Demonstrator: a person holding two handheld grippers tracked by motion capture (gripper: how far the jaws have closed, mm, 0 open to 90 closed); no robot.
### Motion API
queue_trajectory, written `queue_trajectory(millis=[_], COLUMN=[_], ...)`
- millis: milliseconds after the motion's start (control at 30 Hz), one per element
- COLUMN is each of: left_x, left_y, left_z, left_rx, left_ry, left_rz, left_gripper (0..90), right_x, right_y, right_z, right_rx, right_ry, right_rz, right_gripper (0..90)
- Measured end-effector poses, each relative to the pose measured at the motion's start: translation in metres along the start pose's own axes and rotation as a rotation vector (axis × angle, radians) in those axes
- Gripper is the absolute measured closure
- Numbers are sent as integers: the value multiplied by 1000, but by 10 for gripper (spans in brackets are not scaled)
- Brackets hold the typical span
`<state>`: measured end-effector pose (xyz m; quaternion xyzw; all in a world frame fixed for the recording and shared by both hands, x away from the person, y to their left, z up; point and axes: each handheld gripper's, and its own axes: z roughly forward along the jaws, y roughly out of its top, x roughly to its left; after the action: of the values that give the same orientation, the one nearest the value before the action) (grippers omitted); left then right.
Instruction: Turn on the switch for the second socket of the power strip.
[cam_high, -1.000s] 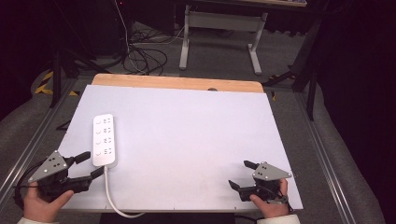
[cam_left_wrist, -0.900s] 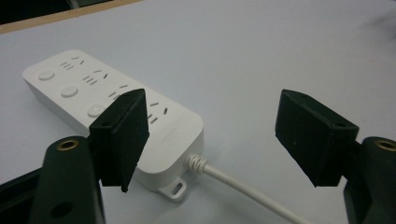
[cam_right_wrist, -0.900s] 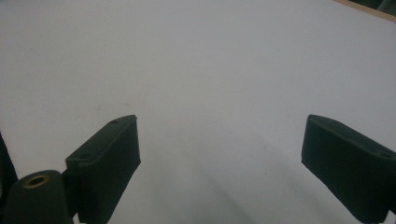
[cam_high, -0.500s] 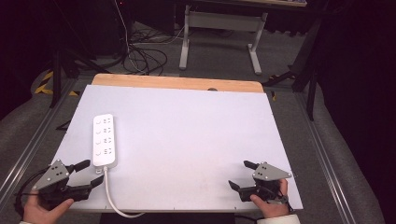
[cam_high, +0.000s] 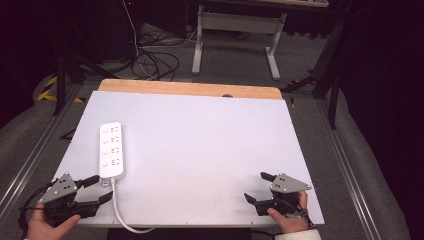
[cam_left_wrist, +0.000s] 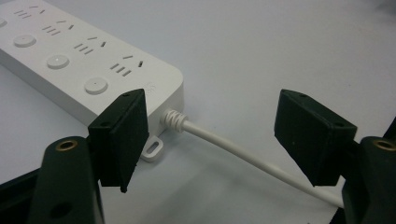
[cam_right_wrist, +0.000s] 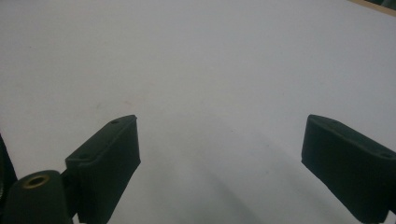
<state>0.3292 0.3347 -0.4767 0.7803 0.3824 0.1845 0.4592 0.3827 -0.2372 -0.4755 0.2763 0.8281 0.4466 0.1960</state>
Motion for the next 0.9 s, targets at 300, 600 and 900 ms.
queue_trajectory(millis=[300, 600, 900], left_x=[2, 0, 0], left_y=[1, 2, 2], left_z=[-8, -10, -9], left_rx=[-68, -94, -87], left_ry=[14, 46, 61], left_rz=[-19, 0, 27], left_gripper=[258, 255, 255], right_x=[0, 0, 0], right_y=[0, 0, -1], right_z=[1, 1, 0], right_rx=[1, 4, 0], right_ry=[0, -1, 0], right_rz=[2, -2, 0], right_gripper=[118, 118, 118])
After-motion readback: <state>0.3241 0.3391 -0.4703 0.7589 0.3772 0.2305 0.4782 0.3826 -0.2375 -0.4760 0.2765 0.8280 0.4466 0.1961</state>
